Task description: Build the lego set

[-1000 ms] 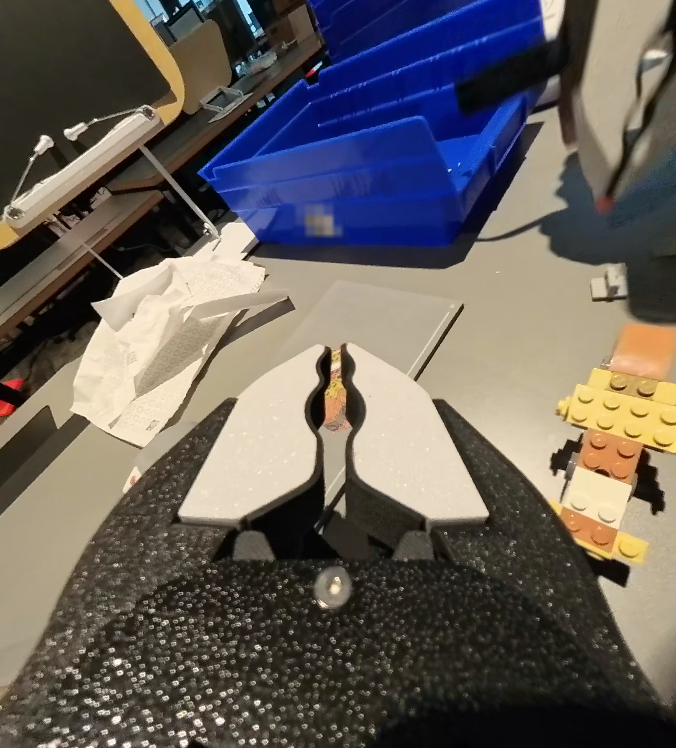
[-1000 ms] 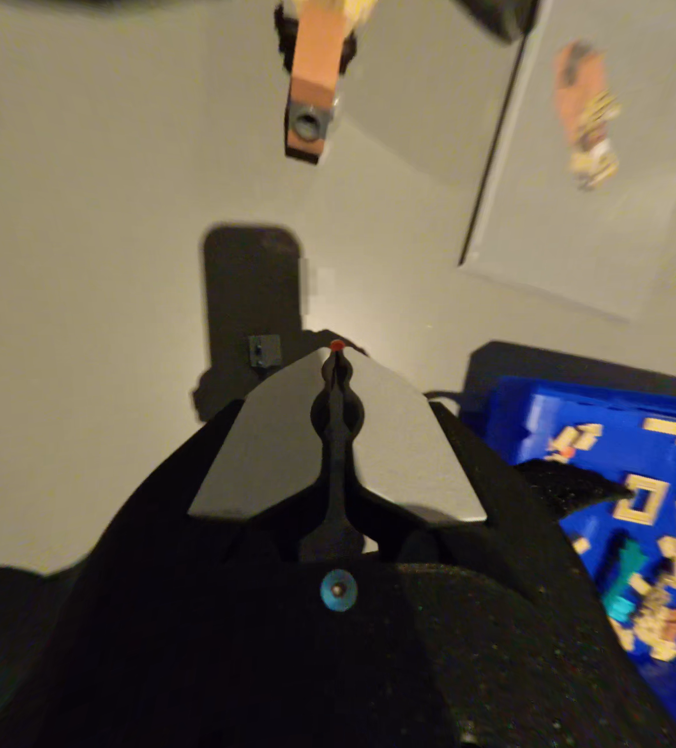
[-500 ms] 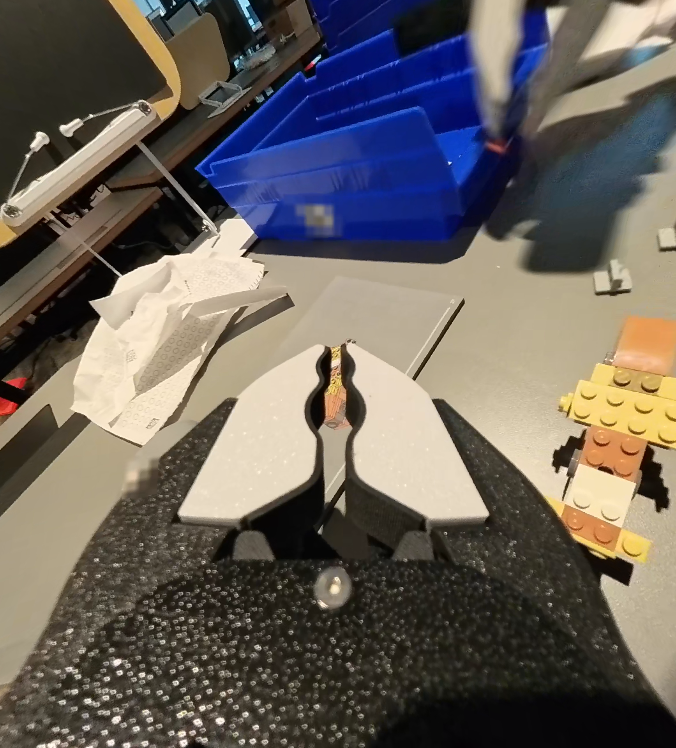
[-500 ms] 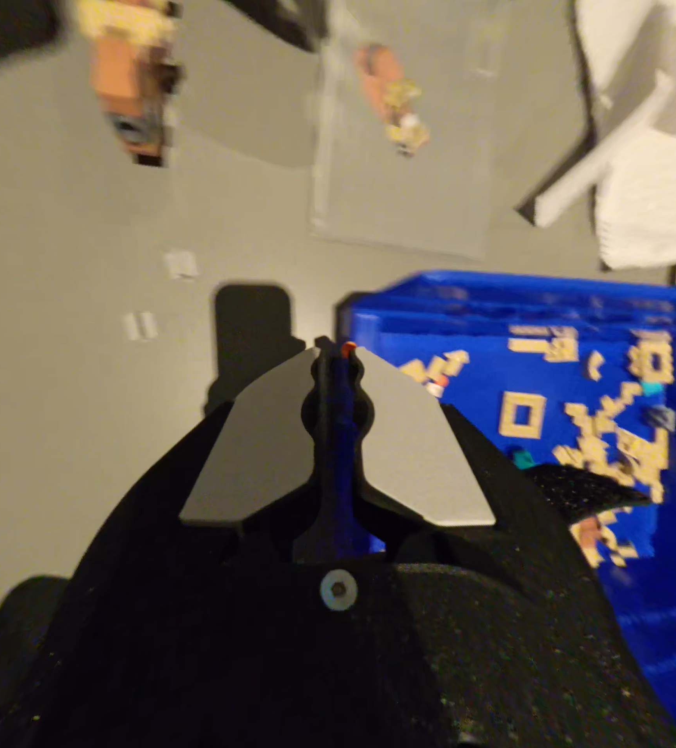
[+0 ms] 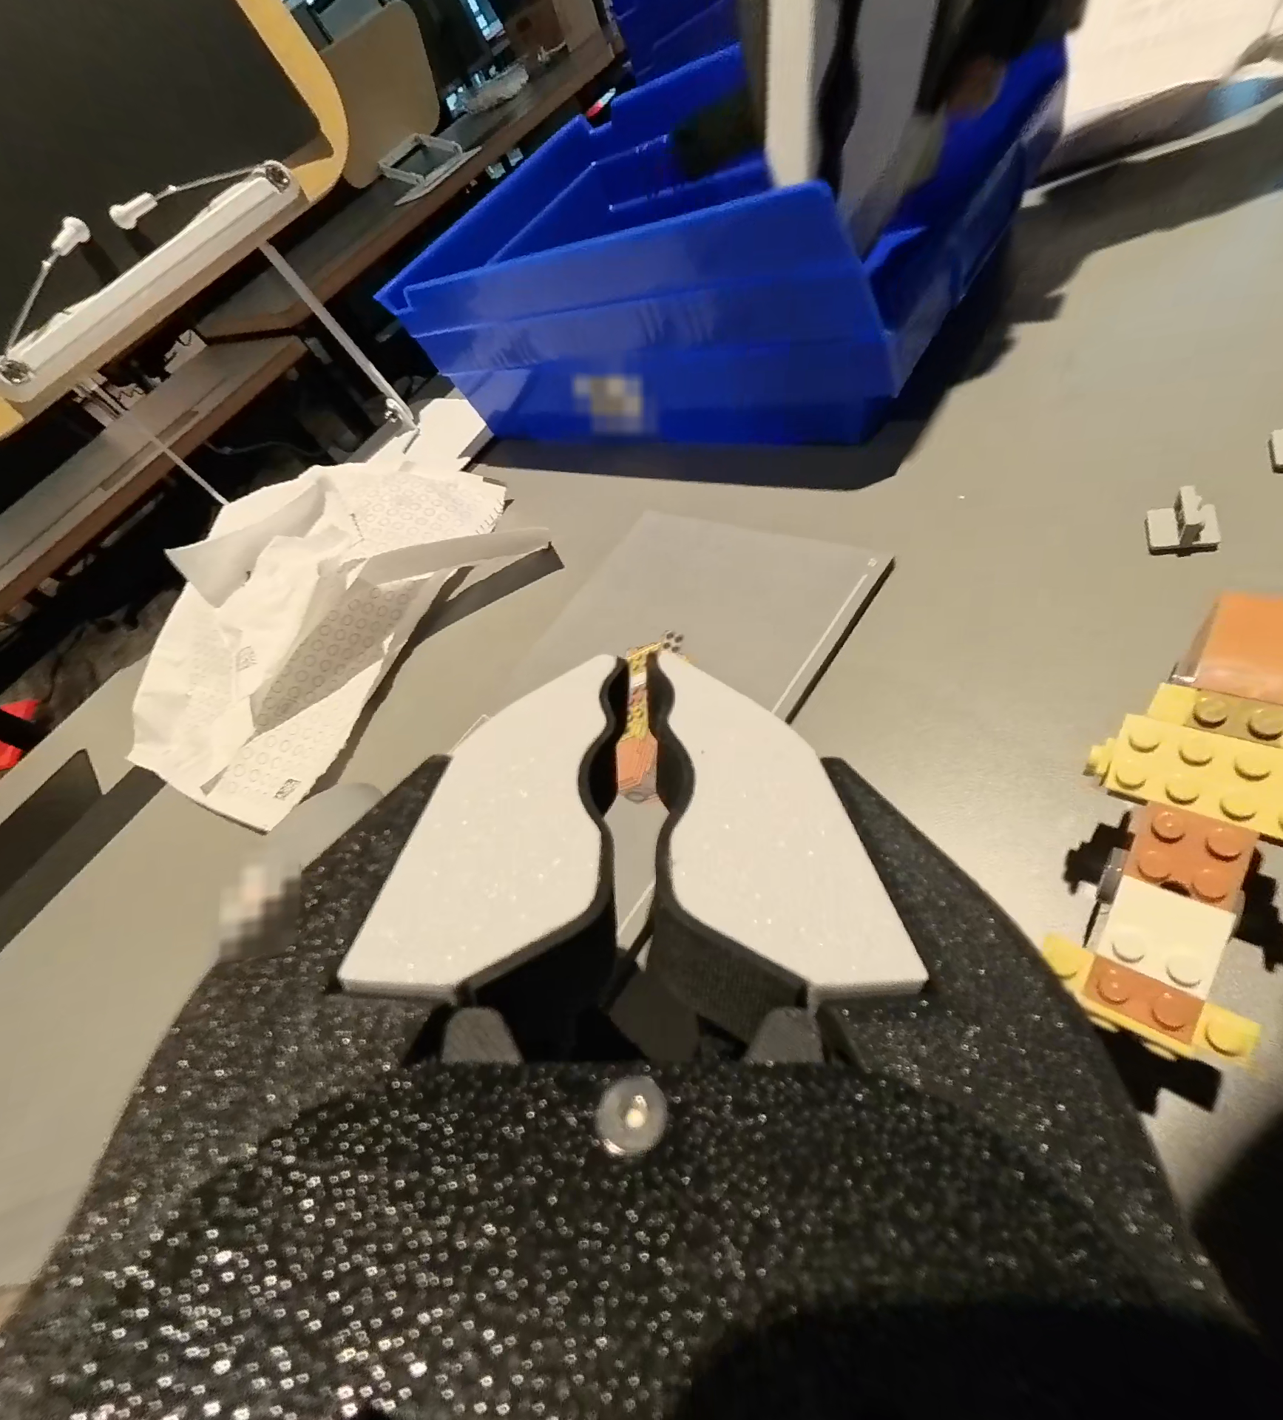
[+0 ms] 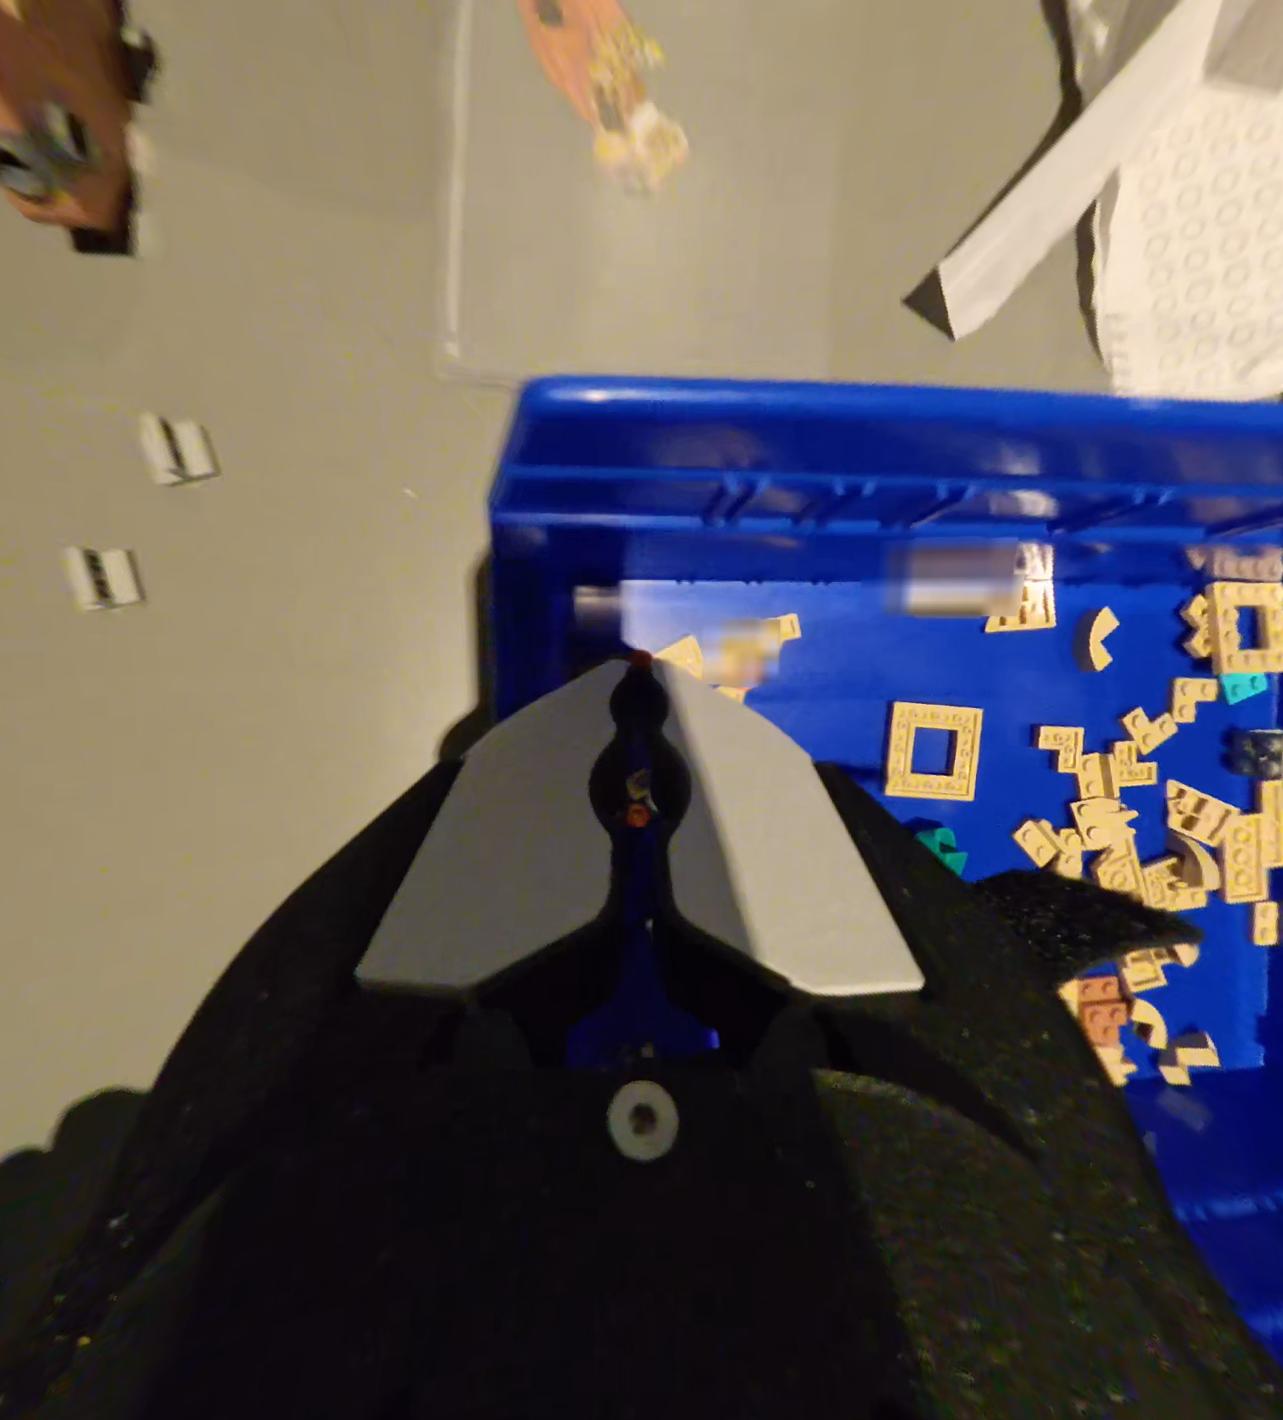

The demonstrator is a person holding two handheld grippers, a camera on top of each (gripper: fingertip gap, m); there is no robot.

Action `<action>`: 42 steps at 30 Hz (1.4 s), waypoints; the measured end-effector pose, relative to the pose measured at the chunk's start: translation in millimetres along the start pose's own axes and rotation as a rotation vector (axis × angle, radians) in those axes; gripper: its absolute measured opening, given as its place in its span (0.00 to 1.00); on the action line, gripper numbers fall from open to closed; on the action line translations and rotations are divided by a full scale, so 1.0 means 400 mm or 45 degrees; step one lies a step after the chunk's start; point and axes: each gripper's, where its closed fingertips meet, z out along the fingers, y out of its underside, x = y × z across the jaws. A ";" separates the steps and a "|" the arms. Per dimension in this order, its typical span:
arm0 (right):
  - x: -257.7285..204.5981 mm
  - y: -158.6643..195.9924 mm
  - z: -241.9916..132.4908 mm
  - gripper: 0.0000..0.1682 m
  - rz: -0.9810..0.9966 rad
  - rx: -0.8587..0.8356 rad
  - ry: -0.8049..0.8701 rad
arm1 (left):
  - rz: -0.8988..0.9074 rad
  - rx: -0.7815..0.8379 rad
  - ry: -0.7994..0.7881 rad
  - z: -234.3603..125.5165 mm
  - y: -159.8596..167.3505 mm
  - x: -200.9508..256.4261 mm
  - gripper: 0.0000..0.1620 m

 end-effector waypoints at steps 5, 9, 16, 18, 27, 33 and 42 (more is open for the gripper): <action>-0.078 -0.053 -0.070 0.00 -0.002 0.155 0.043 | 0.012 0.007 0.016 0.002 -0.006 0.013 0.02; -0.205 -0.114 -0.050 0.00 -0.026 0.280 -0.048 | 0.025 0.003 0.004 0.001 -0.006 0.009 0.02; -0.319 -0.077 0.096 0.01 -0.008 0.118 -0.112 | 0.044 0.012 0.015 -0.001 -0.014 0.020 0.02; -0.324 -0.048 0.115 0.02 0.012 0.032 -0.124 | 0.054 0.013 0.015 -0.002 -0.016 0.022 0.02; -0.326 -0.046 0.105 0.09 0.104 0.106 -0.180 | 0.060 0.034 -0.001 -0.012 -0.029 0.016 0.02; -0.340 -0.065 0.093 0.08 0.182 0.199 -0.256 | 0.068 0.033 -0.002 -0.013 -0.031 0.017 0.02; -0.351 -0.099 0.077 0.10 0.188 0.311 -0.304 | 0.059 0.056 0.069 -0.012 -0.040 0.038 0.03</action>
